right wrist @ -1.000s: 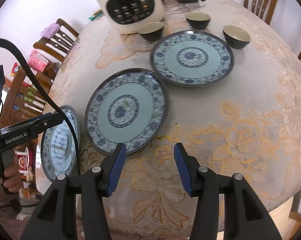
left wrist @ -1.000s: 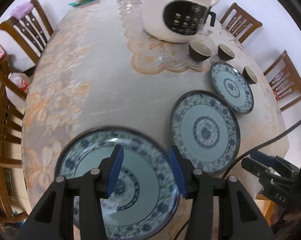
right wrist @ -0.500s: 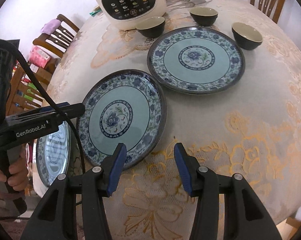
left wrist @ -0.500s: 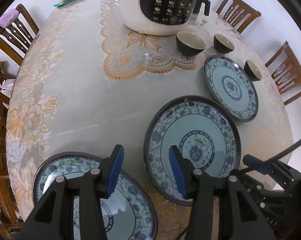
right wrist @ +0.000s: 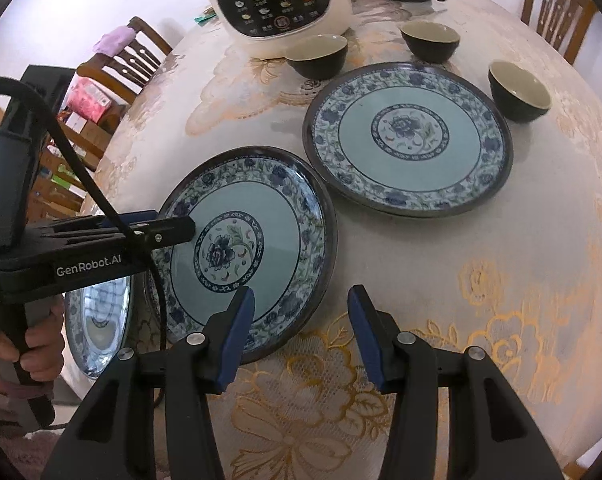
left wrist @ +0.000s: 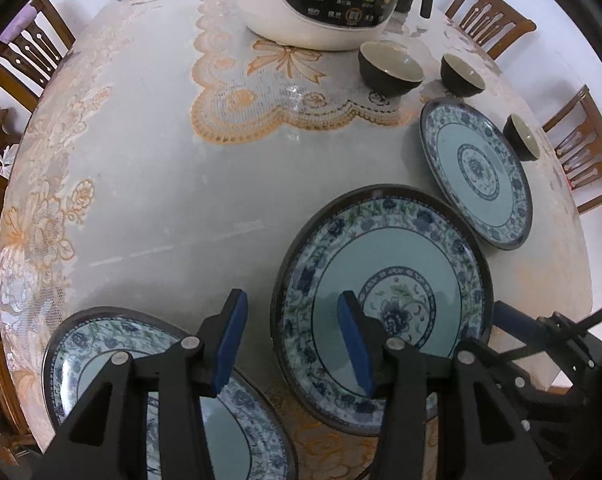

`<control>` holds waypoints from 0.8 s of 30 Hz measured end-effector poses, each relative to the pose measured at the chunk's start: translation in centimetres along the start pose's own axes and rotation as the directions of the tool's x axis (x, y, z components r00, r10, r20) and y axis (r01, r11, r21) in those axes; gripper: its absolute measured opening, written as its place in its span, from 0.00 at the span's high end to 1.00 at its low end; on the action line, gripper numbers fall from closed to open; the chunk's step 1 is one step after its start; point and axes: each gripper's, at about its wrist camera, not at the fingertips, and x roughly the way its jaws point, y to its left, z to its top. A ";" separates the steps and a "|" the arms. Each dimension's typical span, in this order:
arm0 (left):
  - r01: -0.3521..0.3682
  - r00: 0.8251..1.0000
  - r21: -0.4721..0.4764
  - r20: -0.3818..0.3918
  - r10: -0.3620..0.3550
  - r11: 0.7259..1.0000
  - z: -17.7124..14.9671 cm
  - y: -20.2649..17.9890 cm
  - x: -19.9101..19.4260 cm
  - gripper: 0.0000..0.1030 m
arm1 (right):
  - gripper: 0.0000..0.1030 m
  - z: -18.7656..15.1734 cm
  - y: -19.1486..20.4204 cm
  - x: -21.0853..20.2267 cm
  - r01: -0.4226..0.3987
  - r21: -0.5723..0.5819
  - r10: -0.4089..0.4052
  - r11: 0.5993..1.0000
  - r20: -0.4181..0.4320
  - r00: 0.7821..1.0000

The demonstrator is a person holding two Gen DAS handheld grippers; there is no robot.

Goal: Organize plates and bowls

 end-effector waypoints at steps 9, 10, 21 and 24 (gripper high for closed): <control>-0.008 1.000 0.040 0.004 0.007 0.999 -0.1 -2.1 0.3 0.52 | 0.74 0.2 -0.5 0.4 -0.028 0.006 0.027 1.000 0.027 0.999; -0.008 1.000 0.036 0.006 0.008 0.999 -0.1 -2.2 0.4 0.52 | 0.75 0.1 -0.7 0.3 -0.032 0.010 0.032 0.999 0.030 0.999; 0.018 1.000 0.044 0.011 -0.019 0.999 -1.8 -2.1 -0.3 0.53 | 0.77 -0.8 -0.9 -0.3 -0.014 0.071 0.012 0.997 0.034 0.999; 0.028 0.999 0.066 0.019 -0.029 0.997 -2.2 -2.5 -0.7 0.53 | 0.77 -1.2 -0.9 -0.5 -0.007 0.098 0.003 0.995 0.035 0.999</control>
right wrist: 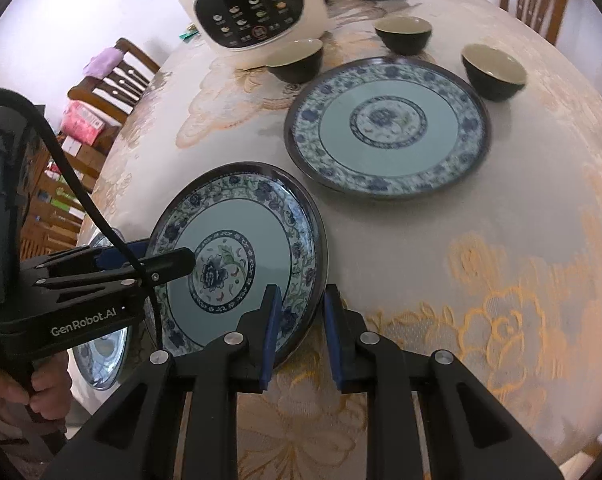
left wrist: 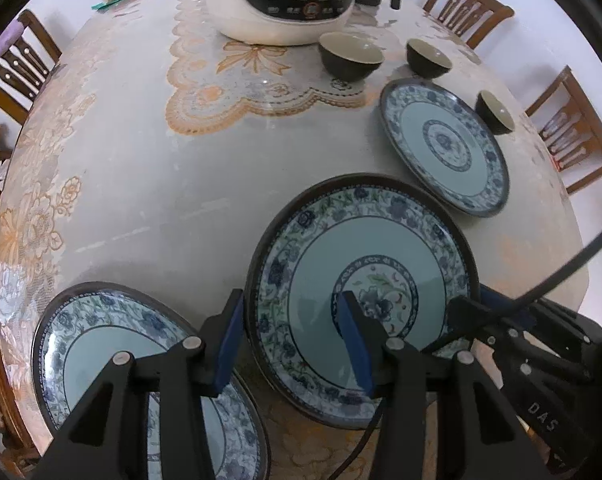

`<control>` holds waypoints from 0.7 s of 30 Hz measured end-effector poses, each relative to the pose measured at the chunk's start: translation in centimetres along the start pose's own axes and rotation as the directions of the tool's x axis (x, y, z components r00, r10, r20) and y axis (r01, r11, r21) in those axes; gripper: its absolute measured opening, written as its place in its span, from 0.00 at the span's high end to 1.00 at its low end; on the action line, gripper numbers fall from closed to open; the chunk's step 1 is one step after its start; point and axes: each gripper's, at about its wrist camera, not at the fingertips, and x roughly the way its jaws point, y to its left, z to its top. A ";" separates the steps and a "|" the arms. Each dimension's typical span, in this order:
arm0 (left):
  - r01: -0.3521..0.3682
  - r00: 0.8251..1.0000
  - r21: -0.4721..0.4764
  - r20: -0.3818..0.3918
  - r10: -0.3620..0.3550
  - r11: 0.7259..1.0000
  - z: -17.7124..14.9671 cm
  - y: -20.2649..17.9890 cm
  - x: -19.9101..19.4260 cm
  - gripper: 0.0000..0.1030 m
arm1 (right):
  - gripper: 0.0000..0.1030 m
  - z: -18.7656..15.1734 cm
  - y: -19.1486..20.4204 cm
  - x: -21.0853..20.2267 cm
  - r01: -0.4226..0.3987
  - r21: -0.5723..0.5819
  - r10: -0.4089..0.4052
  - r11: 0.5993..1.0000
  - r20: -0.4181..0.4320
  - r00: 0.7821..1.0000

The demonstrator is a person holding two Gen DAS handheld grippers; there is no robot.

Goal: Organize plates and bowls

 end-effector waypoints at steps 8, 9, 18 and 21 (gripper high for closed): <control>0.027 1.000 0.040 0.002 -0.027 0.999 -0.7 -0.8 -0.8 0.53 | 0.77 -1.0 0.2 -0.8 0.035 0.042 -0.036 0.999 0.030 0.999; 0.029 1.000 0.046 0.004 -0.029 0.999 -0.9 -1.1 -1.0 0.53 | 0.77 -1.1 0.2 -0.9 0.037 0.047 -0.038 0.998 0.034 0.999; 0.040 0.999 0.072 0.032 -0.043 0.997 -1.8 -1.4 -2.7 0.53 | 0.77 -2.1 0.2 -2.6 0.054 0.071 -0.059 0.996 0.078 0.995; 0.043 0.998 0.072 0.047 -0.047 0.996 -2.1 -1.2 -3.4 0.53 | 0.77 -2.2 0.7 -3.2 0.058 0.068 -0.064 0.996 0.095 0.993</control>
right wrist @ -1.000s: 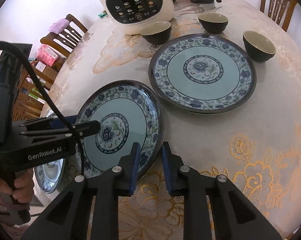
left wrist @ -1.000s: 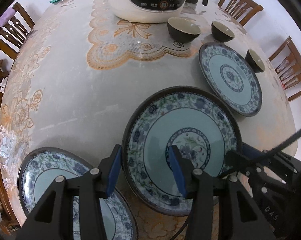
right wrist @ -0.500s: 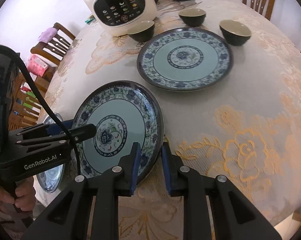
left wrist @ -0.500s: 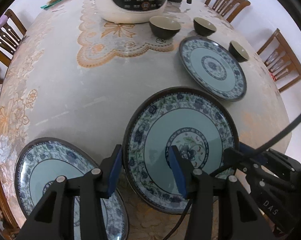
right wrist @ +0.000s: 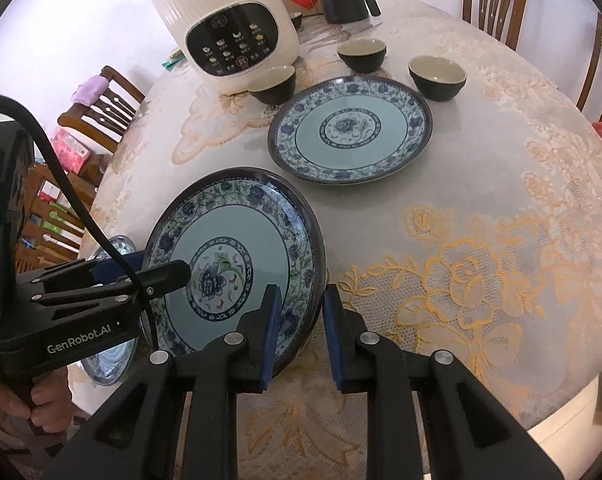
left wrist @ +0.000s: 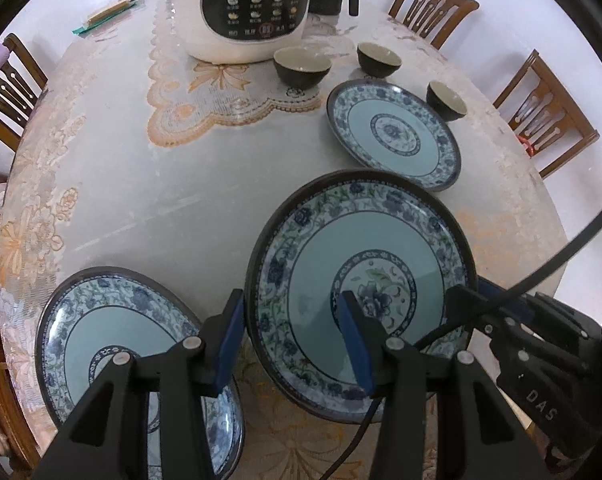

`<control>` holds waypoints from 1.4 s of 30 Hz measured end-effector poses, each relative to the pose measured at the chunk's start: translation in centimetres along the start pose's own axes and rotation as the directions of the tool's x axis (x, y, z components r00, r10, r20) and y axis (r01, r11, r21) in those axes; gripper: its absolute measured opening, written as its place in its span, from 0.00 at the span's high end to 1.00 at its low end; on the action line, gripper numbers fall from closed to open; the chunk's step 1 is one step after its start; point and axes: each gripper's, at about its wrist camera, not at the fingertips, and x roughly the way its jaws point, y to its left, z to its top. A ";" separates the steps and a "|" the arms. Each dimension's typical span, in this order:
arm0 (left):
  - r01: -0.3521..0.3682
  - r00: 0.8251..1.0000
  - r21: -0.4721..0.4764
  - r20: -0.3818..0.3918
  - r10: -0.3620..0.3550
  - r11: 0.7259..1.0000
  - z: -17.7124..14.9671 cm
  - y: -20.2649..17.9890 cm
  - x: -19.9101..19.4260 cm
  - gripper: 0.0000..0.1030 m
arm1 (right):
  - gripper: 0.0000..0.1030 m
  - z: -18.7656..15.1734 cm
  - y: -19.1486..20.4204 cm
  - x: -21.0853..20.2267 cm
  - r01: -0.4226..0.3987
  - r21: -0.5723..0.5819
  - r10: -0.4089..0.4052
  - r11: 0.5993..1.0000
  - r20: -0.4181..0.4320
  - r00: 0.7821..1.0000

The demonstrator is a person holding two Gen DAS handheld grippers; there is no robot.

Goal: Organize plates and bowls

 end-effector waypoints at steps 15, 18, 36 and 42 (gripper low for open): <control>-0.006 0.999 -0.034 0.049 0.008 0.999 -1.4 2.1 -3.1 0.53 | 0.77 -0.4 3.3 -1.7 -0.001 -0.056 0.003 0.998 0.040 0.999; -0.010 0.998 -0.051 0.055 0.013 0.999 -1.8 2.9 -3.6 0.53 | 0.77 -0.5 4.2 -1.8 -0.006 -0.073 0.009 0.997 0.041 0.999; -0.052 0.996 -0.183 0.066 0.065 0.982 -5.4 9.3 -6.2 0.53 | 0.77 -1.8 10.8 -0.2 -0.069 -0.191 0.067 0.979 -0.015 0.998; -0.069 0.995 -0.219 0.058 0.083 0.973 -6.5 11.3 -6.6 0.53 | 0.77 -2.1 12.7 0.9 -0.092 -0.214 0.084 0.972 -0.045 0.995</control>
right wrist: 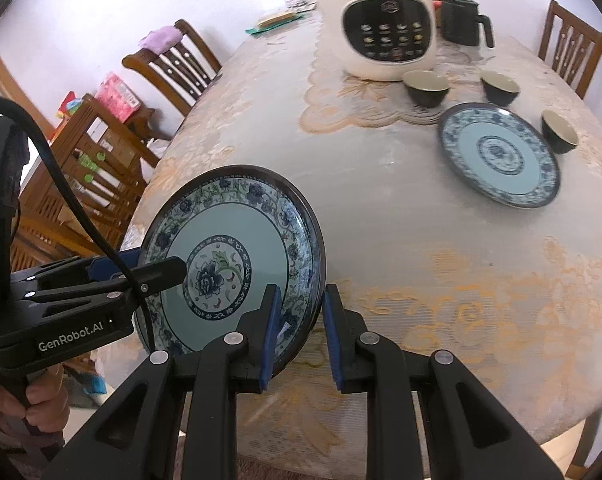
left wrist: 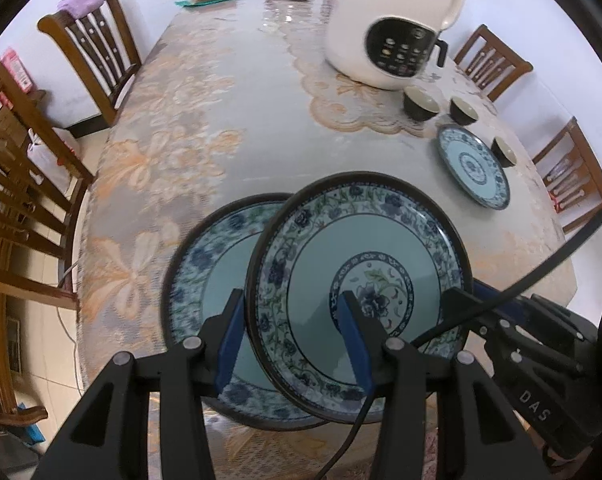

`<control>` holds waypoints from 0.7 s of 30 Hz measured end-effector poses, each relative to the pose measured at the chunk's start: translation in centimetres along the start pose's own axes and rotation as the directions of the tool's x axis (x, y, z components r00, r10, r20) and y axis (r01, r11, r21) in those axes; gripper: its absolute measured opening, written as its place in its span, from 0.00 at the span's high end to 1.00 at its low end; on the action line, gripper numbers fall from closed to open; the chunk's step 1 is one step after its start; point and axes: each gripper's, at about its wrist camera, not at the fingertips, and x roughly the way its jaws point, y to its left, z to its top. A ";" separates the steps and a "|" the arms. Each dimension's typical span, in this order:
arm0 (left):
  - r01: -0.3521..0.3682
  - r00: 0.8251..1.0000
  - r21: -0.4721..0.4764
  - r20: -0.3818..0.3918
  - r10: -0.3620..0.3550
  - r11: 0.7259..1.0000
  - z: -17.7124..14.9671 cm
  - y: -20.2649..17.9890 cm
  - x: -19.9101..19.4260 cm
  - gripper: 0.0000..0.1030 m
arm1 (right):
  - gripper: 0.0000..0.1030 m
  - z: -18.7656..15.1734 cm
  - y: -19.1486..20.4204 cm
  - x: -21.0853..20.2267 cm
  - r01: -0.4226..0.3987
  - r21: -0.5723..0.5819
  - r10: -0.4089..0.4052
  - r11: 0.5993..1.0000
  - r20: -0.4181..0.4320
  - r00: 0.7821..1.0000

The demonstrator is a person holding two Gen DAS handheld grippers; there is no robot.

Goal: Organize plates and bowls

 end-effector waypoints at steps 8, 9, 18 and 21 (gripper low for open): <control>-0.016 1.000 -0.031 -0.012 0.016 0.999 -0.5 2.2 0.3 0.53 | 0.77 -0.1 1.6 2.0 -0.028 -0.014 0.027 1.000 -0.054 0.998; -0.021 1.000 -0.031 -0.014 0.020 0.999 -0.6 2.4 0.4 0.53 | 0.77 0.0 1.8 2.1 -0.027 -0.016 0.026 1.000 -0.059 0.998; -0.023 0.999 -0.049 -0.049 0.021 0.999 -1.1 4.1 1.9 0.53 | 0.77 -0.2 3.0 3.9 -0.027 -0.028 0.024 0.999 -0.104 0.994; -0.012 0.998 -0.058 -0.066 0.008 0.998 -1.2 4.5 2.4 0.53 | 0.77 -0.1 3.1 4.1 -0.024 -0.029 0.021 0.999 -0.107 0.994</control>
